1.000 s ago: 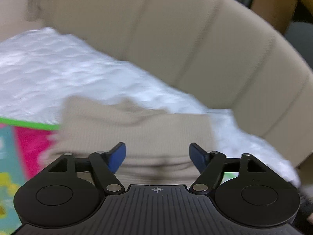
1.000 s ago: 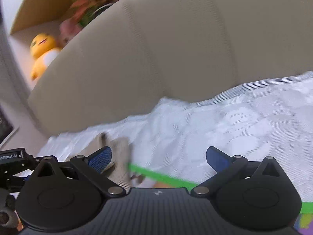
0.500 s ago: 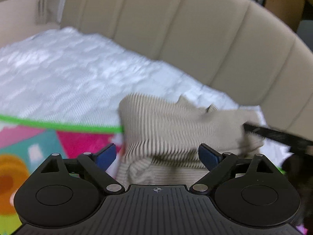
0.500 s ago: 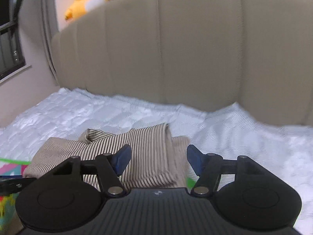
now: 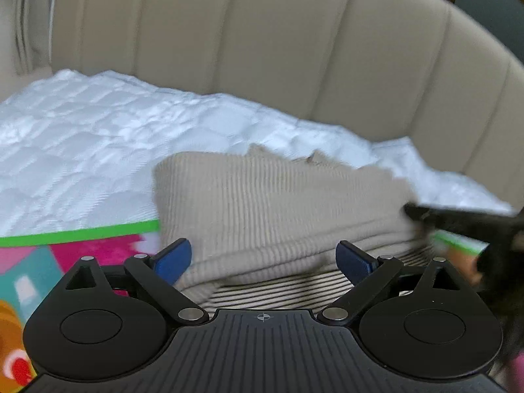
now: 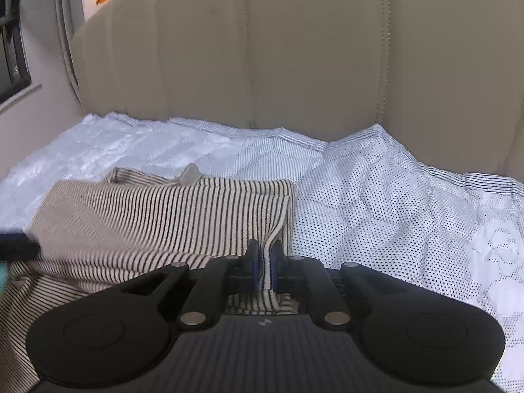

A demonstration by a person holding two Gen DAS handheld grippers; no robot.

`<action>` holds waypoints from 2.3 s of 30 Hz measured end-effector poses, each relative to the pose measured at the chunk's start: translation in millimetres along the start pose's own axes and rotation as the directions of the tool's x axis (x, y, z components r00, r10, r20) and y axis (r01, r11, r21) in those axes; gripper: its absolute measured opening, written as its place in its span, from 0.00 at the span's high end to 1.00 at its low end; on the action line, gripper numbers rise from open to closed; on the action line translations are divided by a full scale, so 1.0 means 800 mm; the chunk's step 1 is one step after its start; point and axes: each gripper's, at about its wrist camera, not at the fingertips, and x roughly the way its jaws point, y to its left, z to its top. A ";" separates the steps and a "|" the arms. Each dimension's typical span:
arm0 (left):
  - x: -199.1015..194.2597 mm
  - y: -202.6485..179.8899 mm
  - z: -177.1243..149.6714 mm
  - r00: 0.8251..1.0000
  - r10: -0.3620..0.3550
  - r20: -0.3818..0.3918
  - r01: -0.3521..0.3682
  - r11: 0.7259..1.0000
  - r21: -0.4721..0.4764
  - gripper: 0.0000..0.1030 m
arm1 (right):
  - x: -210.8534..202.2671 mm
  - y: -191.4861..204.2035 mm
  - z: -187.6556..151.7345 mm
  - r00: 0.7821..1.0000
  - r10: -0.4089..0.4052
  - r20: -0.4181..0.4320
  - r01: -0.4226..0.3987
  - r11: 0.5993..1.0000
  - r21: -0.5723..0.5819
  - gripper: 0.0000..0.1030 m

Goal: Fold clothes

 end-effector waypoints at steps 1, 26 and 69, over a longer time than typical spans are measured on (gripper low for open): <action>0.003 0.006 0.000 1.000 0.010 -0.003 -0.010 1.000 -0.023 0.04 | -0.001 -0.001 0.001 1.000 0.000 0.004 0.000 1.000 0.002 0.90; -0.008 0.019 0.003 0.989 -0.135 0.068 0.142 0.984 -0.109 0.00 | -0.009 -0.003 0.006 0.998 0.062 0.014 -0.064 0.992 0.113 0.33; -0.158 0.064 0.041 0.984 -0.124 0.124 0.153 0.951 -0.267 0.00 | -0.120 0.038 0.030 0.913 0.372 -0.169 -0.395 0.909 -0.132 0.96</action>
